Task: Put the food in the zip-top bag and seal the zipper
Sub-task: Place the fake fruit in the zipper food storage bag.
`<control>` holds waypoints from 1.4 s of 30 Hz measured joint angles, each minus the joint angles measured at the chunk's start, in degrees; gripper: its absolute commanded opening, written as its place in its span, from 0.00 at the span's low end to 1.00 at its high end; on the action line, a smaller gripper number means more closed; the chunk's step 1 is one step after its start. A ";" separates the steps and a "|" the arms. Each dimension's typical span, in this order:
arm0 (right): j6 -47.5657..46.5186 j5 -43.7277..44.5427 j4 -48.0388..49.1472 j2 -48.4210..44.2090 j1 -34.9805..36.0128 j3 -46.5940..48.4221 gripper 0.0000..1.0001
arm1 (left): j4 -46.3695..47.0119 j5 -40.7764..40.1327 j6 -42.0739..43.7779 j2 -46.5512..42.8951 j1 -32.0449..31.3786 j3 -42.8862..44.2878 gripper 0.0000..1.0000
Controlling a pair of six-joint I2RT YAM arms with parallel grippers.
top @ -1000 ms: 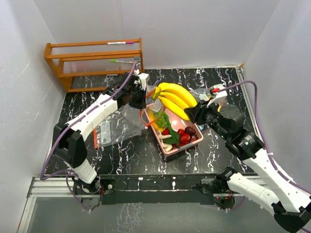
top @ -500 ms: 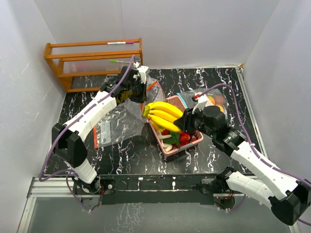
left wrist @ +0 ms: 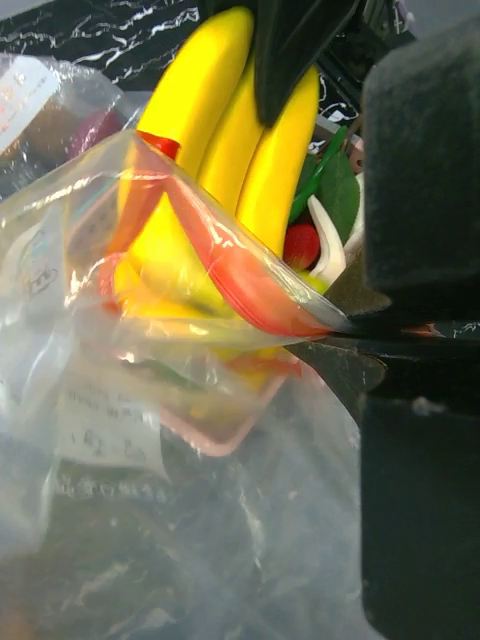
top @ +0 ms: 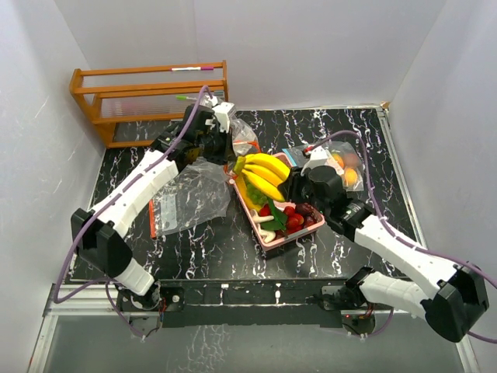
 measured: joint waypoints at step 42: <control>-9.25 8.52 7.54 17.84 13.94 14.21 0.21 | 12.92 12.26 -10.27 -7.28 0.17 -13.42 0.00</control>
